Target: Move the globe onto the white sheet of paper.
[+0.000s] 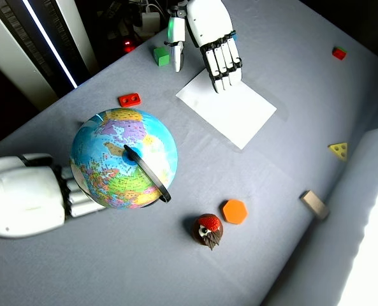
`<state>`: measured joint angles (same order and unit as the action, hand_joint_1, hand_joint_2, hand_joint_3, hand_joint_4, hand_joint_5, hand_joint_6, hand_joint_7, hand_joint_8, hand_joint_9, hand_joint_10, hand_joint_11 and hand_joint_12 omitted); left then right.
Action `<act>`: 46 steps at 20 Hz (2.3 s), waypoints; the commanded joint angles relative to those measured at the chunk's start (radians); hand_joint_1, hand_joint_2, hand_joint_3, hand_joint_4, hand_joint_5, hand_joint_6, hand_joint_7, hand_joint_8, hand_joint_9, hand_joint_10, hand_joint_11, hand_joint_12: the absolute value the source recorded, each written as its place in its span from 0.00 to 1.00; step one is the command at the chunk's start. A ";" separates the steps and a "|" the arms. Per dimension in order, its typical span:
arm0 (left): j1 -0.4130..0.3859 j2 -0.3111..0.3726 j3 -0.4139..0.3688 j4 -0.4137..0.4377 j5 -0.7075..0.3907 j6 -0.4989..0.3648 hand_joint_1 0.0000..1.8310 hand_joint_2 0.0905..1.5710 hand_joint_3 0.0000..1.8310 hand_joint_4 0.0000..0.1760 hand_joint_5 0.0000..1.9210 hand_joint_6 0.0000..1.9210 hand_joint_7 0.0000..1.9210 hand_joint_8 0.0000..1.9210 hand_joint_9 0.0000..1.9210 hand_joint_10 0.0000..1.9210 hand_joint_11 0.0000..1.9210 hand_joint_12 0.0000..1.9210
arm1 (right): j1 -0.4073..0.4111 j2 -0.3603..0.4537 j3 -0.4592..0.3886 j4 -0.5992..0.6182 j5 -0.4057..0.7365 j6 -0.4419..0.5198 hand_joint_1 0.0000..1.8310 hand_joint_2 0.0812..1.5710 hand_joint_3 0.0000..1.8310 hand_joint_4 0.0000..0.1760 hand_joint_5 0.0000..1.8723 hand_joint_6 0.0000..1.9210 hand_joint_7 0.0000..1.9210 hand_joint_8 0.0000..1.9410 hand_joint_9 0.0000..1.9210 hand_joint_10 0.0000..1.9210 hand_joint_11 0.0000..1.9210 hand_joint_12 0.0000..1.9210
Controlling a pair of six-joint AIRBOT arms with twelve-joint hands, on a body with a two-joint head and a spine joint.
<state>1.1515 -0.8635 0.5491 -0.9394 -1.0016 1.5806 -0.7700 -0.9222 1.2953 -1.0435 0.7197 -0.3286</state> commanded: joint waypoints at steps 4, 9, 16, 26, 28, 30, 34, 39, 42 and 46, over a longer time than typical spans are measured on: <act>-0.011 0.011 -0.003 0.033 -0.073 -0.003 0.00 0.77 0.00 0.00 0.04 0.00 0.04 0.00 0.03 0.00 0.00 0.13 | 0.019 -0.045 0.049 0.007 0.030 0.002 0.02 0.75 0.01 0.00 0.01 0.00 0.01 0.00 0.02 0.01 0.00 0.00; -0.012 0.018 -0.007 0.030 -0.061 -0.003 0.00 0.77 0.00 0.00 0.04 0.00 0.04 0.00 0.03 0.00 0.00 0.13 | 0.042 -0.077 0.064 -0.033 0.031 0.020 0.02 0.75 0.01 0.00 0.01 0.00 0.01 0.00 0.02 0.01 0.00 0.00; -0.014 0.024 -0.021 0.020 -0.061 -0.003 0.00 0.77 0.00 0.00 0.04 0.00 0.04 0.00 0.03 0.00 0.00 0.12 | 0.141 -0.083 -0.029 -0.134 -0.085 0.039 0.01 0.75 0.01 0.00 0.01 0.00 0.01 0.00 0.02 0.01 0.00 0.00; -0.012 0.041 -0.031 -0.001 -0.061 -0.003 0.00 0.77 0.00 0.00 0.04 0.00 0.04 0.00 0.03 0.00 0.00 0.12 | 0.164 -0.145 -0.057 -0.189 -0.260 0.042 0.00 0.76 0.01 0.00 0.01 0.00 0.01 0.00 0.02 0.00 0.00 0.00; -0.012 0.045 -0.034 -0.005 -0.061 -0.003 0.00 0.77 0.00 0.00 0.04 0.00 0.04 0.00 0.03 0.00 0.00 0.12 | 0.166 -0.158 -0.050 -0.189 -0.273 0.046 0.00 0.76 0.01 0.00 0.01 0.00 0.01 0.00 0.02 0.00 0.00 0.00; -0.012 0.046 -0.035 -0.006 -0.061 -0.011 0.00 0.77 0.00 0.00 0.05 0.00 0.04 0.00 0.03 0.00 0.00 0.12 | 0.170 -0.170 -0.046 -0.191 -0.279 0.053 0.00 0.76 0.01 0.00 0.01 0.00 0.01 0.00 0.02 0.00 0.00 0.00; -0.011 0.046 -0.042 -0.011 -0.061 -0.012 0.00 0.77 0.00 0.00 0.05 0.00 0.04 0.00 0.03 0.00 0.00 0.12 | 0.203 -0.199 -0.049 -0.322 -0.276 0.208 0.00 0.76 0.00 0.00 0.01 0.00 0.00 0.00 0.02 0.00 0.00 0.00; -0.008 0.045 -0.046 -0.018 -0.061 -0.012 0.00 0.77 0.00 0.00 0.04 0.00 0.05 0.00 0.04 0.00 0.00 0.13 | 0.219 -0.236 -0.071 -0.342 -0.319 0.192 0.00 0.76 0.00 0.00 0.01 0.00 0.00 0.00 0.02 0.00 0.00 0.00; -0.005 0.045 -0.046 -0.021 -0.060 -0.012 0.00 0.77 0.00 0.00 0.04 0.00 0.05 0.00 0.04 0.00 0.00 0.13 | 0.235 -0.259 -0.096 -0.343 -0.360 0.178 0.00 0.76 0.00 0.00 0.01 0.01 0.01 0.00 0.02 0.00 0.00 0.00; -0.002 0.045 -0.048 -0.026 -0.060 -0.012 0.00 0.77 0.00 0.00 0.05 0.00 0.05 0.00 0.04 0.00 0.00 0.13 | 0.258 -0.294 -0.127 -0.343 -0.419 0.154 0.00 0.76 0.00 0.00 0.01 0.01 0.01 0.00 0.02 0.00 0.00 0.00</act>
<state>1.1522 -0.8200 0.5026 -1.0103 -0.9806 1.5726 -0.5011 -1.2171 1.1709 -1.3712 0.2668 -0.1703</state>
